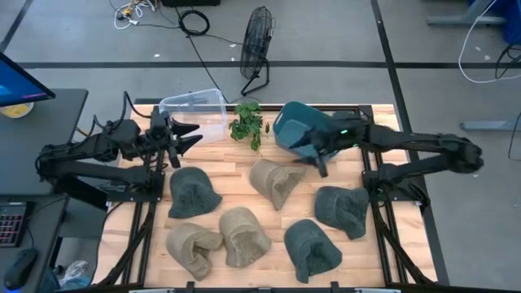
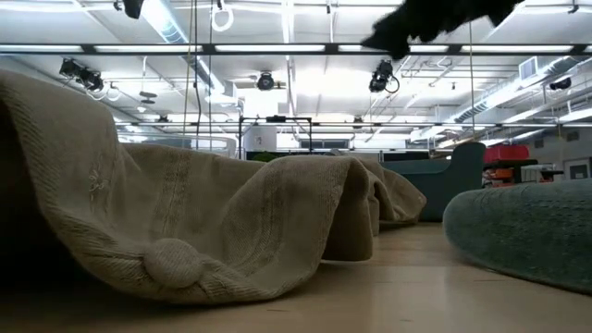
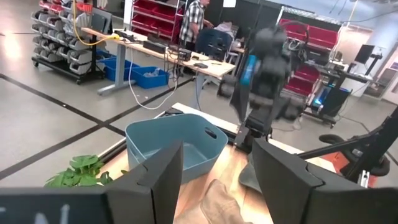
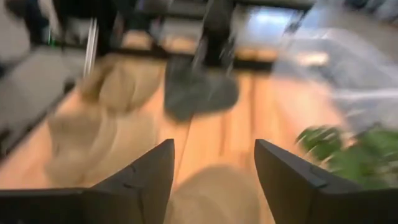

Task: Pick & Place hat
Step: Put the middle brown cap into the blue bin

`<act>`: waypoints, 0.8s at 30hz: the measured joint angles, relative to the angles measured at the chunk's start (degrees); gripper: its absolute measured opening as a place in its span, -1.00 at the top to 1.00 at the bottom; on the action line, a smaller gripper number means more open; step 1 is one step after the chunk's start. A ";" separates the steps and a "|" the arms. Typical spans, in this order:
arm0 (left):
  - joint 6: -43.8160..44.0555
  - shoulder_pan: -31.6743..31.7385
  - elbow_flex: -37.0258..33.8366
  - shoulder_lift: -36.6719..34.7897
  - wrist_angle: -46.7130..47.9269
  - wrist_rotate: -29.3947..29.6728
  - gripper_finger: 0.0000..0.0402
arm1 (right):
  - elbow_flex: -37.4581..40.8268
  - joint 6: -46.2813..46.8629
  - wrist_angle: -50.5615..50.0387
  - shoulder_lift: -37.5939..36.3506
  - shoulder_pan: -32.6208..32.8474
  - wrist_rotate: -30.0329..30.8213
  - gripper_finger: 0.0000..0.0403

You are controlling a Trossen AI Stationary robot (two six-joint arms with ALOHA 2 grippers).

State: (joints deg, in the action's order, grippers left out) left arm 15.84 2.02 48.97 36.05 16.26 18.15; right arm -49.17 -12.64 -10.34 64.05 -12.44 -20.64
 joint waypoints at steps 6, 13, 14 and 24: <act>0.00 0.00 0.00 -0.01 -0.01 0.00 0.02 | 0.00 -7.36 -1.81 12.35 4.19 0.17 -0.13; 0.00 0.00 0.00 -0.01 0.01 0.00 0.02 | 0.00 -15.20 -1.89 23.89 6.44 6.47 -0.12; 0.00 0.00 0.00 -0.01 0.03 0.00 0.02 | 0.00 -16.13 -1.81 25.30 6.52 8.38 -0.12; 0.00 0.00 0.00 -0.01 0.48 0.02 0.02 | -0.04 -18.46 -0.80 30.14 6.55 16.68 0.11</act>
State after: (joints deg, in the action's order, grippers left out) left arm 15.84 2.02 48.97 36.03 16.74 18.17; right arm -49.21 -31.09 -11.14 94.19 -5.89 -3.97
